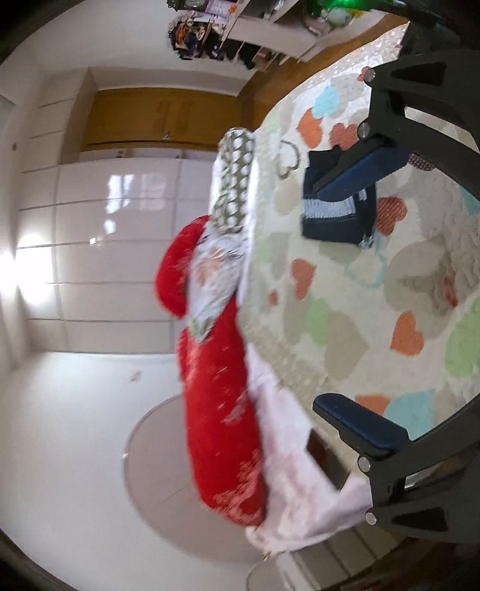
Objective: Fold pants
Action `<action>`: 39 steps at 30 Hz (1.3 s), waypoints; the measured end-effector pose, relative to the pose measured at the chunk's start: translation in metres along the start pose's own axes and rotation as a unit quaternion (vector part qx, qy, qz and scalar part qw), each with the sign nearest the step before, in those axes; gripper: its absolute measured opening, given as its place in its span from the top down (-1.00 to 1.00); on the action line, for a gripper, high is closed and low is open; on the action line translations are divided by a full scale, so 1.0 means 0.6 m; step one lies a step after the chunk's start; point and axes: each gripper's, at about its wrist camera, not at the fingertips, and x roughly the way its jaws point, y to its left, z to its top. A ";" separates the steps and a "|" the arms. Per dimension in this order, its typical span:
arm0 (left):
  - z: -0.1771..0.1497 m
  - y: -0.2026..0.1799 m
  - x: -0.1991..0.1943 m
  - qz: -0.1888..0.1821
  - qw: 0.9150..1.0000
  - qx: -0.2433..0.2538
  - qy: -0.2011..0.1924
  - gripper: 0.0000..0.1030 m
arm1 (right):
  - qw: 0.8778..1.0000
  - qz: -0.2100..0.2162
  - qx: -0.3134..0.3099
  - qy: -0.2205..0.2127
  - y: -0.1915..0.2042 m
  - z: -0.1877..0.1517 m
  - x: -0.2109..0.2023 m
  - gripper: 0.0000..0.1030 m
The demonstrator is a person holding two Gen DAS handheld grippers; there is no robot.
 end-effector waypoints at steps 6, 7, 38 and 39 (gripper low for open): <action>0.010 -0.001 -0.015 -0.049 0.999 -0.007 0.002 -1.00 | 1.000 -0.009 -0.028 -0.002 0.023 -0.017 -0.010 -0.31; 0.008 -0.004 -0.007 -0.059 0.998 -0.006 0.013 -1.00 | 1.000 -0.008 -0.029 -0.001 0.025 -0.020 -0.011 -0.33; -0.085 -0.027 0.067 -0.063 0.984 0.006 0.169 -1.00 | 0.995 -0.051 -0.083 0.035 0.056 -0.067 0.028 -0.48; -0.087 -0.028 0.068 -0.063 0.983 0.007 0.172 -1.00 | 0.995 -0.051 -0.083 0.036 0.056 -0.067 0.029 -0.48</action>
